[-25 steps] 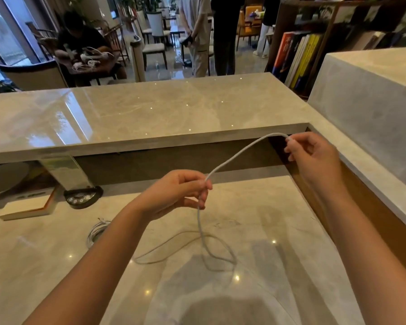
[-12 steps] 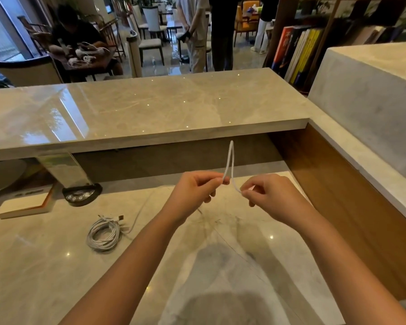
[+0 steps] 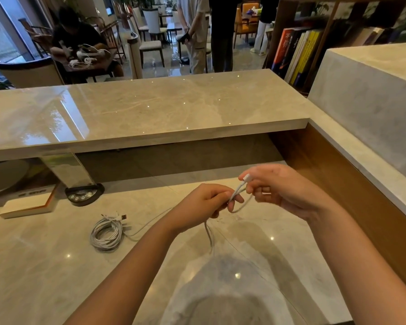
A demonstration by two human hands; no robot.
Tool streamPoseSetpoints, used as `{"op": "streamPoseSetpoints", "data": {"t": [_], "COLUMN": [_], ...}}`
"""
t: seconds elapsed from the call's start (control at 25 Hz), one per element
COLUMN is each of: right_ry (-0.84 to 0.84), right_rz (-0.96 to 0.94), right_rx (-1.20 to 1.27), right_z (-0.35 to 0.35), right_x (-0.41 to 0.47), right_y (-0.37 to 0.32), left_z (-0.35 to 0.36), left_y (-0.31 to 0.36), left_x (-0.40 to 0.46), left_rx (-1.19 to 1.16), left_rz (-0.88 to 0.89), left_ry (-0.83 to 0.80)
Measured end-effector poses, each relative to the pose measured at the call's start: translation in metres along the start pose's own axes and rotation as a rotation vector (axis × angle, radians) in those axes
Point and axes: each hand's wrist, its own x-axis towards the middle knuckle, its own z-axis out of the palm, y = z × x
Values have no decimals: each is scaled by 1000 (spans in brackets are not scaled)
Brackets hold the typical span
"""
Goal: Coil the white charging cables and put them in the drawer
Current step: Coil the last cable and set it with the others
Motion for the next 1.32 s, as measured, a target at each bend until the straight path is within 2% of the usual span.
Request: {"op": "streamPoseSetpoints", "data": {"t": [0.08, 0.16, 0.28, 0.44, 0.52, 0.68, 0.76, 0.92, 1.08, 1.2, 1.32], "right_ry": [91, 132, 141, 307, 325, 259, 208, -6, -110, -100, -4], "right_rz": [-172, -227, -181, -243, -275, -287, -240, -95, 3, 19, -46], "right_rx": [-276, -294, -150, -422, -463, -575, -541, -243, -9, 106, -99], "right_z": [1, 1, 3, 11, 13, 13, 8, -7, -11, -7, -4], "right_x": [3, 7, 10, 14, 12, 9, 11, 14, 18, 18, 17], "right_y": [-4, -4, 4, 15, 15, 10, 9, 7, 13, 16, 10], "left_z": [-1, -4, -9, -6, -7, -14, -16, -19, -25, -25, -20], "left_y": [4, 7, 5, -2, -4, 0, 2, 5, 7, 5, -2], "left_x": [-1, -1, 1, 2, 4, 8, 8, 7, 4, 4, 8], "left_rx": [-231, -398, -414, -491, -553, -411, -270, -93, 8, 21, -35], "left_rz": [-20, -22, 20, 22, 31, 22, 27, 51, 80, 72, 0], "left_ry": [-115, -145, -119, -75, -33, 28, 47, 47, 3, -2, 130]}}
